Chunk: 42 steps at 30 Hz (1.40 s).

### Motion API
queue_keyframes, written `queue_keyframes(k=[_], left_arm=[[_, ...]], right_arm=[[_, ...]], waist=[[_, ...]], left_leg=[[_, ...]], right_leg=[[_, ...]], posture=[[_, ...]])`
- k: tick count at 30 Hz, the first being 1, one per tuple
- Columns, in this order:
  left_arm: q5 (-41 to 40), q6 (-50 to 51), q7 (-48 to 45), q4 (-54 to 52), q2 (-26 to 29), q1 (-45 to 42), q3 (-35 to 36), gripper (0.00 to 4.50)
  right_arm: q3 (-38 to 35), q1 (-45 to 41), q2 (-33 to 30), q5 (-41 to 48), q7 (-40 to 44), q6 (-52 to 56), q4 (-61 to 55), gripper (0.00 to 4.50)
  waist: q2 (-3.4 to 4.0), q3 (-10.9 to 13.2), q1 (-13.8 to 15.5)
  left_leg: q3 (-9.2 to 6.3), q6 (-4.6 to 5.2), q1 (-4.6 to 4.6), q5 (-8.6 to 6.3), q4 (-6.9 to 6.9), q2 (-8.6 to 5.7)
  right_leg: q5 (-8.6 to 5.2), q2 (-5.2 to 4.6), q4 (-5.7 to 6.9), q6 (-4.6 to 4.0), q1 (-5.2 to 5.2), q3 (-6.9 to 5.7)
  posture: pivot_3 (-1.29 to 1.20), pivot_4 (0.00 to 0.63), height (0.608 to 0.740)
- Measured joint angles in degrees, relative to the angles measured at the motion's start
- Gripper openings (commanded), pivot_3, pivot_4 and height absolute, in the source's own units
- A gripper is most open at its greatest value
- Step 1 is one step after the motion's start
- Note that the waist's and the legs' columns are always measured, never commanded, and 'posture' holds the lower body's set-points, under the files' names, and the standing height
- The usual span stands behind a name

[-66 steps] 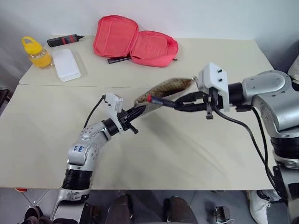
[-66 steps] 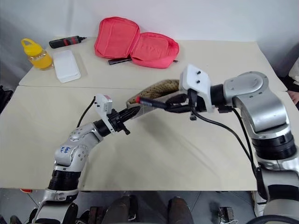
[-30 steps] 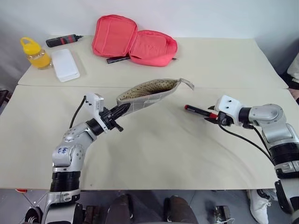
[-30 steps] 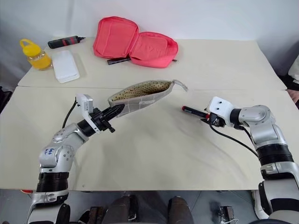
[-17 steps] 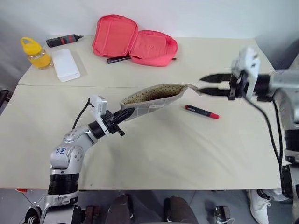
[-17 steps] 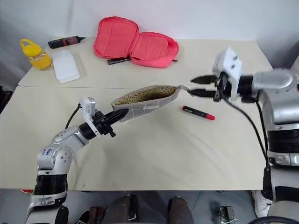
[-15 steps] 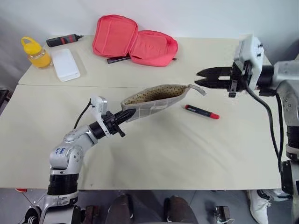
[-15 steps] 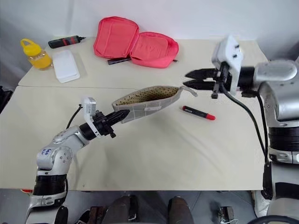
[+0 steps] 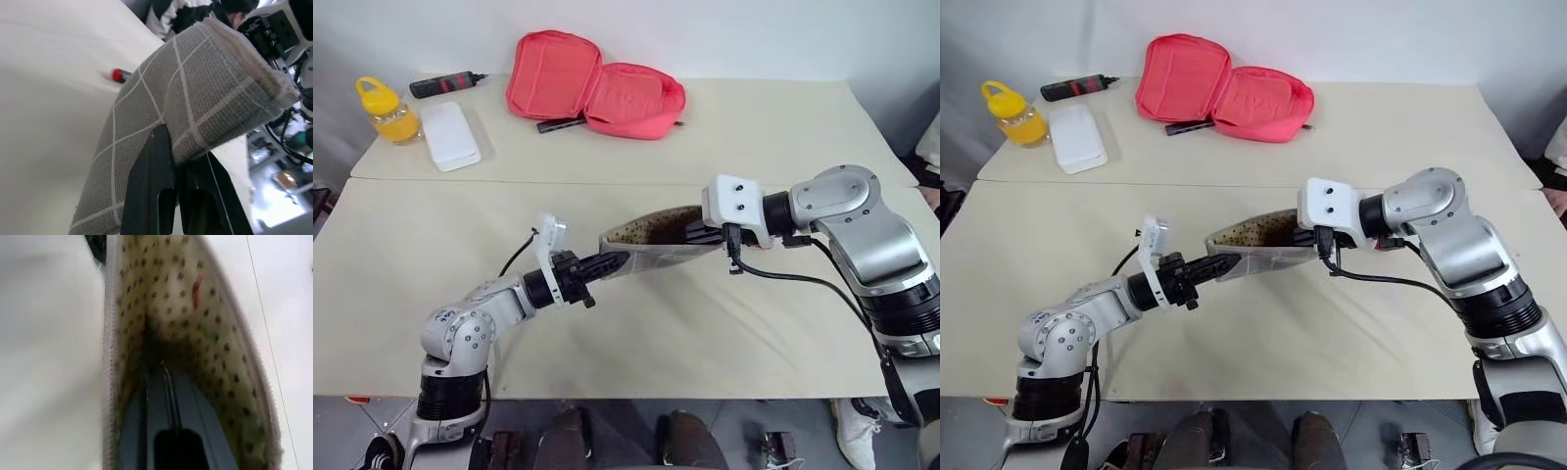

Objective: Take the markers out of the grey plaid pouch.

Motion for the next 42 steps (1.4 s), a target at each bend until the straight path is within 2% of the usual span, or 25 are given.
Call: queue_keyframes(k=[9, 12, 17, 32, 42], left_arm=[[-2.9, 4.1, 0.6, 0.1, -0.1, 1.1, -2.1, 0.0], [-1.4, 2.6, 0.3, 0.8, 0.1, 1.2, -3.6, 0.0], [0.2, 0.0, -0.6, 3.1, 0.3, 1.1, -3.8, 0.0], [2.5, -3.0, -2.7, 4.8, 1.0, 0.9, -5.6, 0.0], [2.9, -3.5, -2.7, 4.8, 1.1, 0.9, -5.6, 0.0]], right_arm=[[8.6, -0.4, 0.1, -12.3, 0.8, -6.0, 1.3, 0.02], [9.9, -0.6, 0.3, -14.0, 1.4, -7.0, 2.6, 0.63], [10.0, -0.6, 2.3, -16.1, 1.4, -8.9, 3.8, 2.34], [12.2, -0.2, 5.0, -21.6, 1.7, -13.8, 9.0, 2.34], [12.3, 0.9, 6.7, -22.1, 4.1, -14.4, 9.2, 2.34]], waist=[[0.0, 0.0, 0.2], [0.0, 0.0, 0.3], [0.0, 0.0, 0.2], [0.01, 0.0, 0.1], [0.01, 0.0, 0.0]], left_leg=[[0.0, -0.02, 0.02, 0.02, 0.09, 0.0], [0.0, -0.01, 0.02, 0.02, 0.1, 0.0], [0.0, -0.02, 0.03, 0.02, 0.11, 0.02], [0.02, -0.02, 0.08, 0.02, 0.13, 0.04], [0.01, -0.02, 0.09, 0.02, 0.15, 0.06]], right_leg=[[0.0, 0.01, 0.02, 0.0, 0.04, 0.03], [0.0, 0.02, 0.0, 0.0, 0.06, 0.02], [0.0, 0.04, 0.01, 0.0, 0.06, 0.02], [0.0, 0.06, 0.04, -0.01, 0.08, 0.03], [0.0, 0.07, 0.07, -0.01, 0.08, 0.03]], posture=[[0.0, 0.15, 0.74], [0.0, 0.15, 0.74], [0.0, 0.15, 0.74], [0.0, 0.15, 0.74], [0.0, 0.15, 0.74]])
